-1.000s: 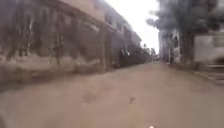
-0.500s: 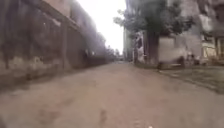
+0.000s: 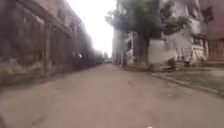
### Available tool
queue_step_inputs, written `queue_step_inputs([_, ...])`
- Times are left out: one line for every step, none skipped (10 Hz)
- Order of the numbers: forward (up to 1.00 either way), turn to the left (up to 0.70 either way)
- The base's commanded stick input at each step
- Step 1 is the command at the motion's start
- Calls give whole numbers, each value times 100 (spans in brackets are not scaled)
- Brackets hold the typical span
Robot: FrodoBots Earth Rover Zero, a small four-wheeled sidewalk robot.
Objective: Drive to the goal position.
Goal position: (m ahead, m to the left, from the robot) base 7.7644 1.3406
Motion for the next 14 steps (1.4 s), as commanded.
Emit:
queue_step_inputs([85,1])
queue_step_inputs([85,1])
queue_step_inputs([85,3])
queue_step_inputs([85,30])
queue_step_inputs([85,35])
queue_step_inputs([85,34])
queue_step_inputs([85,1])
queue_step_inputs([85,1])
queue_step_inputs([85,1])
queue_step_inputs([85,1])
queue_step_inputs([85,1])
queue_step_inputs([85,1])
queue_step_inputs([85,1])
queue_step_inputs([85,1])
